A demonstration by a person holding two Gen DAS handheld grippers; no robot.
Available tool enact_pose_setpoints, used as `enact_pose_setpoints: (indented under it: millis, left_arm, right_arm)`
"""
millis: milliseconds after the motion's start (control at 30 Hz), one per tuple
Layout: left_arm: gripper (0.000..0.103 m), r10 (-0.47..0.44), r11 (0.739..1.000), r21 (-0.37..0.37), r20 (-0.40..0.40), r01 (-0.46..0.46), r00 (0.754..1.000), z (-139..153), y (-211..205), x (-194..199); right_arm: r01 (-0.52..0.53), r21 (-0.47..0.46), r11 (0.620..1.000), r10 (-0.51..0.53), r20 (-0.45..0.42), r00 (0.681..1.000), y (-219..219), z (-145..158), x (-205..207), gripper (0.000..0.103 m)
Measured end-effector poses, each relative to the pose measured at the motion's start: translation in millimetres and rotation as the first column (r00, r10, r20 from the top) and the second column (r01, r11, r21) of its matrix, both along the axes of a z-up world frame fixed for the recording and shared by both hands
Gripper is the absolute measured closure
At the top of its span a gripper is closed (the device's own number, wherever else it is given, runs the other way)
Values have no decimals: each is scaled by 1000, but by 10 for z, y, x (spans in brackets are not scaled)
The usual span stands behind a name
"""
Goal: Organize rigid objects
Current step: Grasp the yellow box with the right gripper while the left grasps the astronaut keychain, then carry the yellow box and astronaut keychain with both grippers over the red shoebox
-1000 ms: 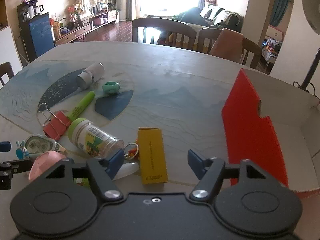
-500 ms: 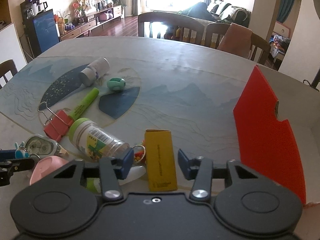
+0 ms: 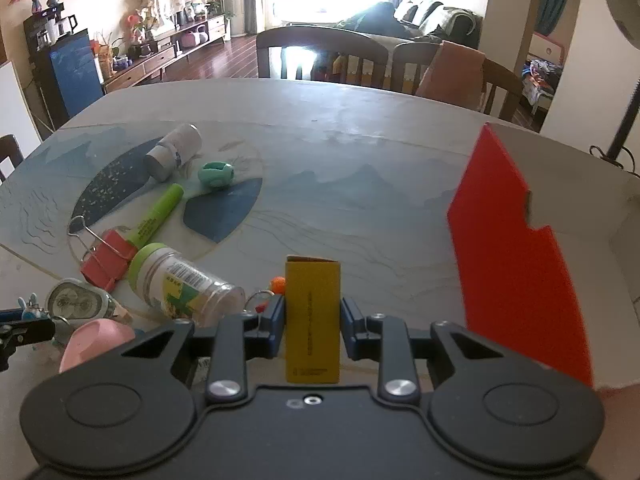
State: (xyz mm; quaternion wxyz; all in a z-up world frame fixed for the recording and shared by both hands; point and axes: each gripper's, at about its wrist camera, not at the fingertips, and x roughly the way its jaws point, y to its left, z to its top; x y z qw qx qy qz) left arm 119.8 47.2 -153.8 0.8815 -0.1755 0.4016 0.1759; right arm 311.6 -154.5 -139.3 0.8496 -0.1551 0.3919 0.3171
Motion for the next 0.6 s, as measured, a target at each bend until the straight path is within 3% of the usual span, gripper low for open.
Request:
enact_pose_setpoints:
  millis: [400,600]
  left_arm:
    - [80,-3,1000,-2,24,3,1000,176,-19,-127]
    - [80,-18,1000,-9,55,19,998,440,-87,-138]
  right_arm:
    - [1,130,992,2,-27,1000,-377,486,-191,75]
    - [-2,168,986,8,-35,999,-555,737,-202,75]
